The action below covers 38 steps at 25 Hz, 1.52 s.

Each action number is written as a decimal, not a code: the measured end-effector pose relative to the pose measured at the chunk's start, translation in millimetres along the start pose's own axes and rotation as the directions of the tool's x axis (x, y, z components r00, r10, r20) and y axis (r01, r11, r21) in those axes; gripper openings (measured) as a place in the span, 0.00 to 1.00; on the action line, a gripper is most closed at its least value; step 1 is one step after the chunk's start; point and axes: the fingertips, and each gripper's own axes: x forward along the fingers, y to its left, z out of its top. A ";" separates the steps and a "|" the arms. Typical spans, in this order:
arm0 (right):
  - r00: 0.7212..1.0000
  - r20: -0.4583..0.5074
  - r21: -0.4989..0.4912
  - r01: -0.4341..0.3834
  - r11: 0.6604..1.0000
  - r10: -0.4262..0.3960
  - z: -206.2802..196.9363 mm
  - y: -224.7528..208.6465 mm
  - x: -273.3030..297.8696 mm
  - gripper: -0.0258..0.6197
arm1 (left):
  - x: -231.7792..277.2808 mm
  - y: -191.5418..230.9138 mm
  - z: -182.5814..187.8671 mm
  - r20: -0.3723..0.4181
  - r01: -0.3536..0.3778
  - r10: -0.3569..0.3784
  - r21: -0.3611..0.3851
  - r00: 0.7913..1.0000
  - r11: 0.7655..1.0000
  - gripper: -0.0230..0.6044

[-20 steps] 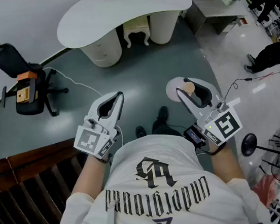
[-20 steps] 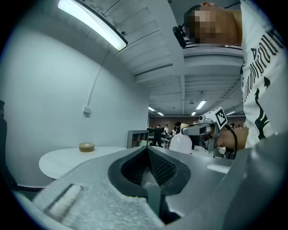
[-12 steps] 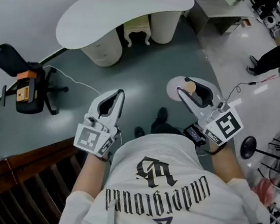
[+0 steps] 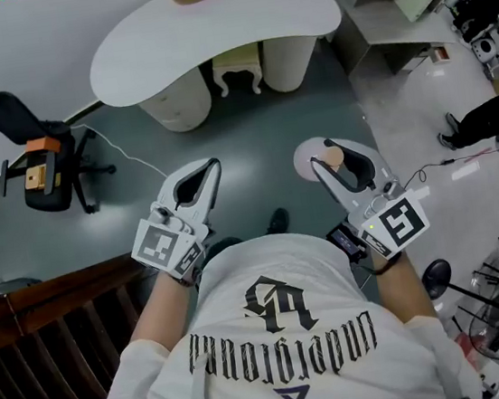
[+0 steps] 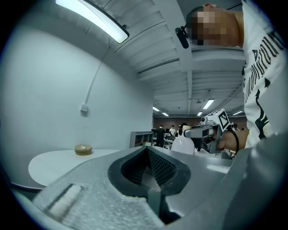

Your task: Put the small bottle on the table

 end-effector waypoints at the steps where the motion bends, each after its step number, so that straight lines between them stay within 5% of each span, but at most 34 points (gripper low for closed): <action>1: 1.000 0.001 -0.002 -0.004 1.000 0.004 -0.6 -6.6 -2.1 0.25 | 6.6 -1.9 0.0 0.003 -0.004 0.004 0.000 1.000 1.000 0.05; 22: 1.000 -0.006 0.022 -0.010 1.000 0.010 -9.0 -83.4 29.6 0.25 | 82.1 29.3 -3.0 -0.016 -0.002 0.002 -0.009 1.000 1.000 0.05; 38: 1.000 -0.021 0.037 0.011 0.999 -0.010 -0.3 -131.7 147.1 0.25 | 117.3 158.8 4.1 -0.018 -0.020 0.019 -0.038 1.000 0.999 0.05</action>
